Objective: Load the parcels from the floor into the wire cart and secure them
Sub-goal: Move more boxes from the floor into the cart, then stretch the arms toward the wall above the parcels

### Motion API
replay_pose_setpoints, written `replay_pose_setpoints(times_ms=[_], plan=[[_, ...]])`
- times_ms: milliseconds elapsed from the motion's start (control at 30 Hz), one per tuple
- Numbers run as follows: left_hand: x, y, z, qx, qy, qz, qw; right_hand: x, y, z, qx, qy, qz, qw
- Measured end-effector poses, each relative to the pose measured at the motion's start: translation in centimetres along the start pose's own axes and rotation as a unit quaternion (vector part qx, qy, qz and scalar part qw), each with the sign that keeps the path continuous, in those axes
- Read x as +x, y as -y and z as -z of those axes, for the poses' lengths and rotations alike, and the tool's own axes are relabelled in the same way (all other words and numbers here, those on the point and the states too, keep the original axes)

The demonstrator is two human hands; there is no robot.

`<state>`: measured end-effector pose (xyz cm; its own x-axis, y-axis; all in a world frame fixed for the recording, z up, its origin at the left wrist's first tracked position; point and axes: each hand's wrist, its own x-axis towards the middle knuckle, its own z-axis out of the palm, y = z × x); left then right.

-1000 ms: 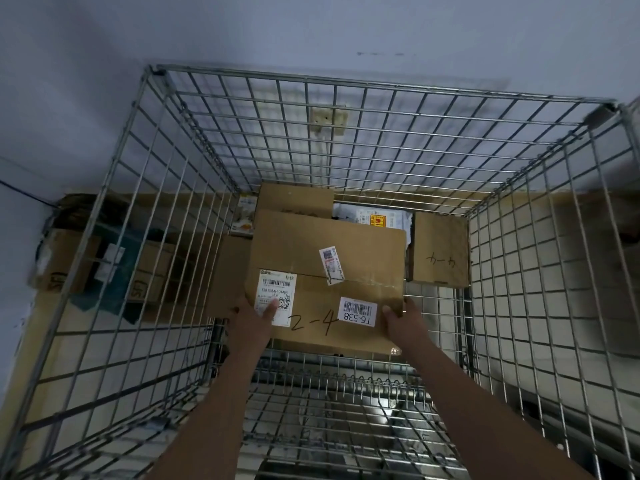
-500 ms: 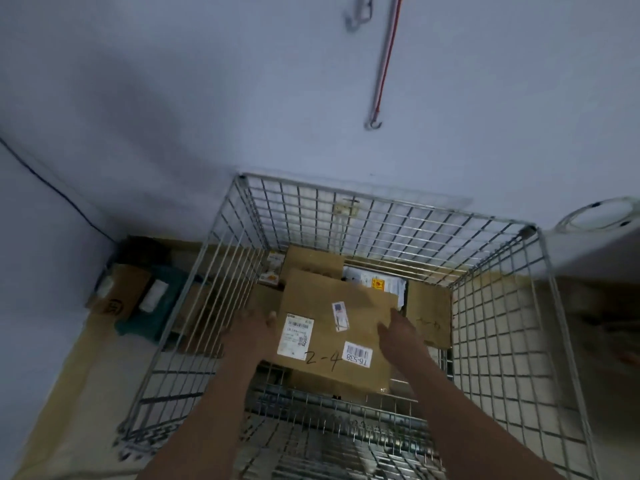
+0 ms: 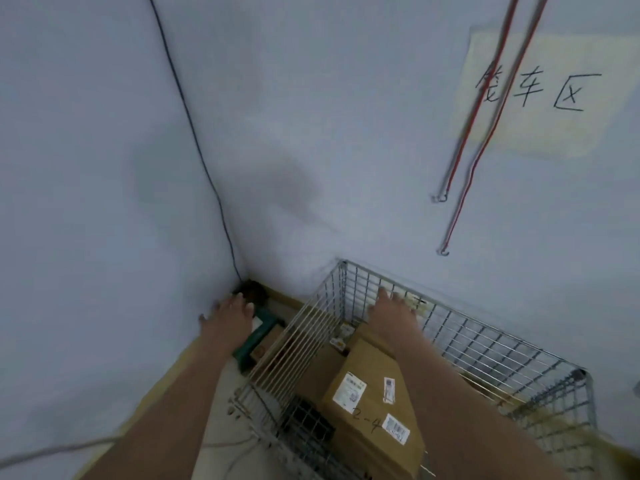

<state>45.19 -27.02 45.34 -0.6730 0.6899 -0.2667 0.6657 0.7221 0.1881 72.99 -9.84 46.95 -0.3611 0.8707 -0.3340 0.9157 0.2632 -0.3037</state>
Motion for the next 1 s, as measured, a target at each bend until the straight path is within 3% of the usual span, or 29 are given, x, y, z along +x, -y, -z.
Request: replay_pose_setpoints(times_ms=[433,700,833,1000], plan=[[-7.8,14.2,12.7,0.008,-0.084,0.109,0.990,-6.6,17.2,1.5,-0.095,0.025,0.153,0.983],[-5.8,24.1,14.3,-0.015,-0.077,0.137,0.988,-7.6,31.2,-2.4,-0.146,0.015,0.198,0.969],[-3.3,28.8,15.3,-0.012,-0.060,0.108,0.992,-7.6,38.5,-4.7,-0.147,0.023,0.215,0.965],[-0.3,35.4,16.2,-0.009,-0.049,0.109,0.993,-7.3,43.7,-7.3,-0.158,0.018,0.201,0.967]])
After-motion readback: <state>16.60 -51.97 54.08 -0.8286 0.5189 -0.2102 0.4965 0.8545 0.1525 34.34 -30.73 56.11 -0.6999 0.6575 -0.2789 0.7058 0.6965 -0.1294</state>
